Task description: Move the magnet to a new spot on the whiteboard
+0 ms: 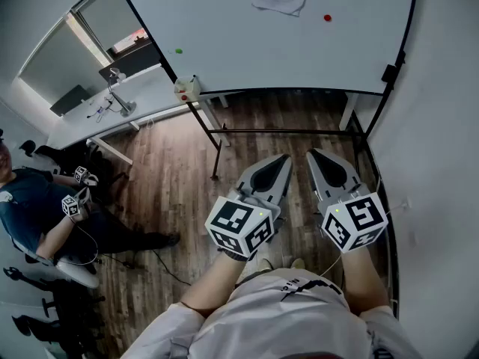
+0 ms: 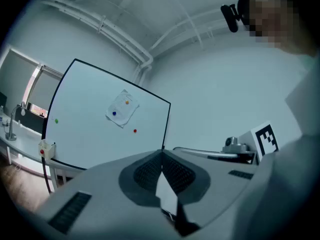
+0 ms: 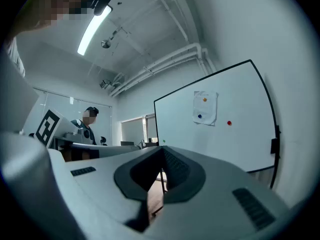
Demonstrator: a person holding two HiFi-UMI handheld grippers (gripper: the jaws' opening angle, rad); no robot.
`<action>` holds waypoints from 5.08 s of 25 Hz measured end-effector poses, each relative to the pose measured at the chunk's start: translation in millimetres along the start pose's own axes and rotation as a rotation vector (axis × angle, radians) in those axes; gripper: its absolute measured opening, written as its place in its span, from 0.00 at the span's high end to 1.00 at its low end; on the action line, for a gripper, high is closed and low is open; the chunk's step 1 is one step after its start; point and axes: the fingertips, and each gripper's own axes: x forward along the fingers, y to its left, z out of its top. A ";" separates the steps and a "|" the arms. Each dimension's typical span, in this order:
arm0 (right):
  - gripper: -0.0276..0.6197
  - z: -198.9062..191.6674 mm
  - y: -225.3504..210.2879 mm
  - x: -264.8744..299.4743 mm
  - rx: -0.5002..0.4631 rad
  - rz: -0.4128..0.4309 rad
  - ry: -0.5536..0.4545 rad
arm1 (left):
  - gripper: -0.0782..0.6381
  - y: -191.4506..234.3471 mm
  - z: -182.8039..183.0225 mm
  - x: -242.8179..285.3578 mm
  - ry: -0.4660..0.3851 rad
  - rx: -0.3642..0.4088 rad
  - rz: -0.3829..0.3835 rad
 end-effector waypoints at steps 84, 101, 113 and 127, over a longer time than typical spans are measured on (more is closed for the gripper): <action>0.94 95.3 -266.9 434.5 -0.233 -0.017 -0.151 | 0.88 334.9 113.3 356.8 -0.117 0.076 0.105; 0.85 119.9 -287.0 497.0 -0.448 -0.237 -0.115 | 0.88 381.5 158.9 379.9 -0.171 0.117 0.010; 0.76 130.4 -290.9 523.5 -0.623 -0.359 -0.071 | 0.88 403.9 157.5 385.8 -0.167 0.086 -0.039; 0.76 134.5 -296.8 531.2 -0.722 -0.465 -0.032 | 0.88 416.8 152.9 381.3 -0.161 0.067 -0.044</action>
